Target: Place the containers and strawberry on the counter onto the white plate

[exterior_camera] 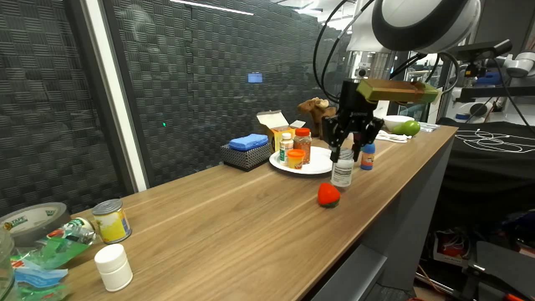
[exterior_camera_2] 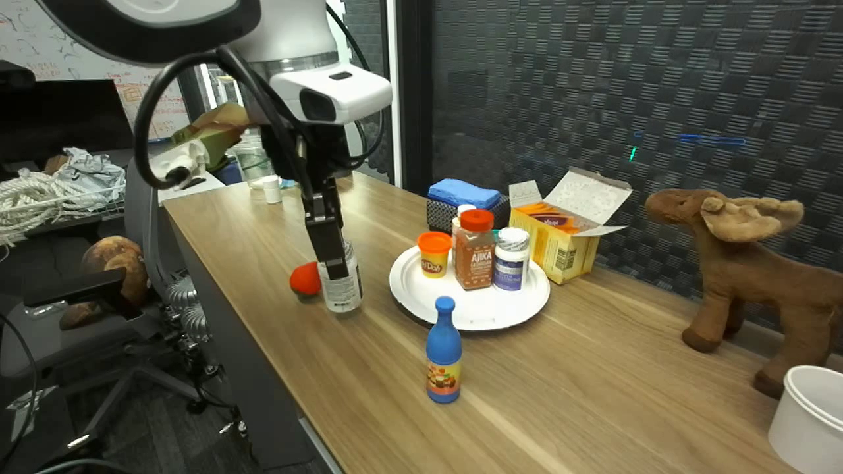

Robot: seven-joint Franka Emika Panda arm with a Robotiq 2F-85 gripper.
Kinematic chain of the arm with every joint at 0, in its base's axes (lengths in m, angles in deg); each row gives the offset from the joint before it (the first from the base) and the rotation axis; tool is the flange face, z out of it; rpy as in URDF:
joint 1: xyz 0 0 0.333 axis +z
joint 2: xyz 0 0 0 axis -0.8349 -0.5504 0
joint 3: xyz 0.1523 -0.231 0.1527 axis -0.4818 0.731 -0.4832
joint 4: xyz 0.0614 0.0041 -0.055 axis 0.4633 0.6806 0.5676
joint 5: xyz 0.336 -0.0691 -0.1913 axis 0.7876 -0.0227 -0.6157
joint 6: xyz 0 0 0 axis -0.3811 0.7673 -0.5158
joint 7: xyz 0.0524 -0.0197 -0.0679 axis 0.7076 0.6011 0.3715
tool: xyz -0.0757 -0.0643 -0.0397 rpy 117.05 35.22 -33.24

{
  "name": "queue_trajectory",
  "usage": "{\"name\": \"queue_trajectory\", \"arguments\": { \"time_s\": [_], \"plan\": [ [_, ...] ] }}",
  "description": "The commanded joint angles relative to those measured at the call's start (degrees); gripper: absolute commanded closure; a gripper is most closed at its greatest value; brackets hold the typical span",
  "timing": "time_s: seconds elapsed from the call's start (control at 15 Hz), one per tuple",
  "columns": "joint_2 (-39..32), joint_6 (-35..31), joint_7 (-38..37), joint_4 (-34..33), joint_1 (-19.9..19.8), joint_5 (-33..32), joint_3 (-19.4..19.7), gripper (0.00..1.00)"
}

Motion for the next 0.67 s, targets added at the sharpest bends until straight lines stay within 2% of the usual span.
{"name": "queue_trajectory", "arguments": {
  "time_s": [0.0,0.6],
  "plan": [
    [2.19,1.62,-0.11,-2.75,-0.59,1.01,-0.30,0.74],
    [-5.91,-0.24,0.66,-11.55,-2.61,-3.22,0.89,0.74]
  ]
}}
